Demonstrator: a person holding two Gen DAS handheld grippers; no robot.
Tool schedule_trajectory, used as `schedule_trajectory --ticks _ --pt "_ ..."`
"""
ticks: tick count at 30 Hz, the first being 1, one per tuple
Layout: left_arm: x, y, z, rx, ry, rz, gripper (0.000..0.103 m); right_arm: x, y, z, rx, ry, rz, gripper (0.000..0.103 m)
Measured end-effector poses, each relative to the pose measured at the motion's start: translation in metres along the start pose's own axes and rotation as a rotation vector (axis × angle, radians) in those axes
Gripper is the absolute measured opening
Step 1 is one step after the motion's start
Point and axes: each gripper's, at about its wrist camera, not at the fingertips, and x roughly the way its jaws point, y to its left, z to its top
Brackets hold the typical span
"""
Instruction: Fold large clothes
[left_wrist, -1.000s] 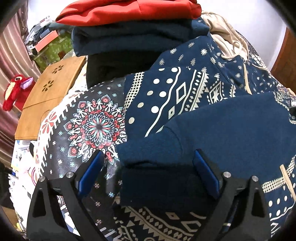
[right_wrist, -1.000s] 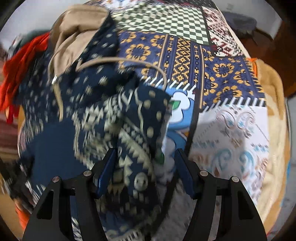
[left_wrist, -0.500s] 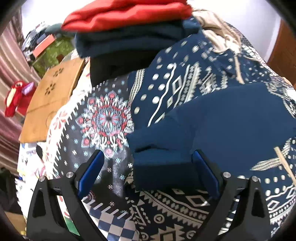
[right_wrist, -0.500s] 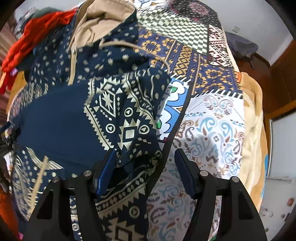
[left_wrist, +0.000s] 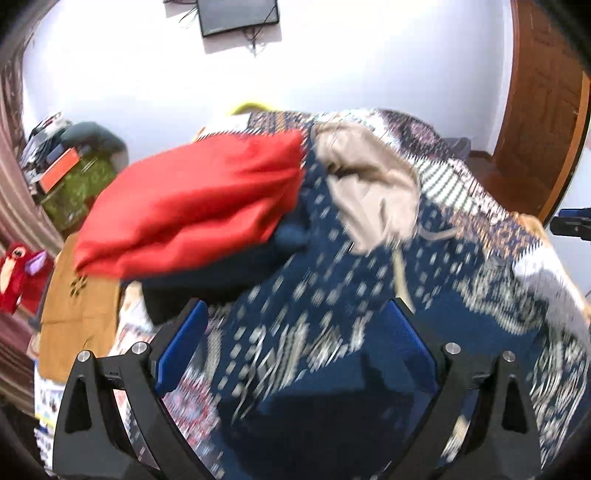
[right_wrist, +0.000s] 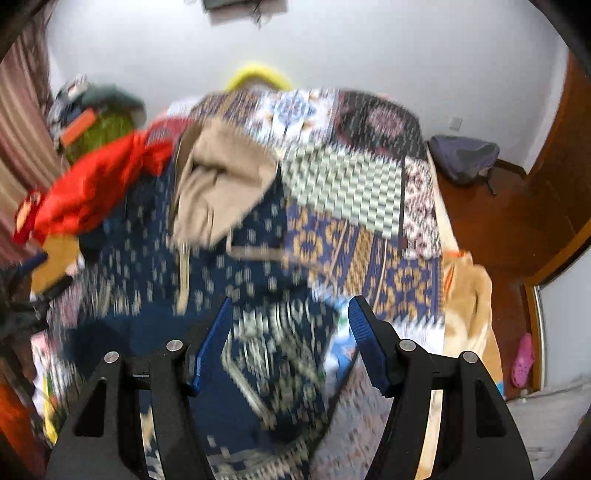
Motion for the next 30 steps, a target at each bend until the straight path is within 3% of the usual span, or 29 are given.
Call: schedule_trajectory --ticks 5,10,12,14,19,22,25,27,28,29,30 --pt "0.039 -0.026 0.035 -0.039 -0.003 -0.051 0.093 0.019 0.003 0.022 0.073 -0.034 0.050 0.061" --pt "0.084 -0.047 0.056 -0.061 0.018 -0.074 0.065 0.049 0.008 0.049 0.086 -0.055 0.052 0.061" --pt "0.105 -0.056 0.062 -0.051 0.032 -0.042 0.050 0.065 0.012 0.062 0.089 -0.056 0.059 0.061" --pt "0.120 -0.061 0.066 -0.045 0.038 -0.011 0.044 0.081 0.013 0.072 0.095 -0.050 0.072 0.061" --pt "0.159 -0.063 0.070 -0.057 0.040 0.121 0.043 0.136 0.012 0.091 0.157 0.004 0.075 0.061" --pt "0.179 -0.057 0.068 -0.077 0.082 0.130 0.038 0.173 0.008 0.094 0.191 0.068 0.070 0.061" --pt "0.184 -0.058 0.063 -0.058 0.071 0.133 0.038 0.201 0.001 0.095 0.183 0.116 0.011 0.061" --pt "0.185 -0.061 0.059 -0.033 0.068 0.132 0.032 0.211 -0.003 0.094 0.175 0.122 -0.011 0.060" --pt "0.186 -0.062 0.059 -0.026 0.067 0.135 0.028 0.213 -0.007 0.091 0.181 0.116 0.007 0.056" --pt "0.187 -0.062 0.058 -0.019 0.068 0.134 0.013 0.213 -0.010 0.089 0.198 0.106 0.040 0.044" --pt "0.189 -0.060 0.057 -0.027 0.079 0.115 0.010 0.213 -0.013 0.087 0.218 0.104 0.084 0.037"
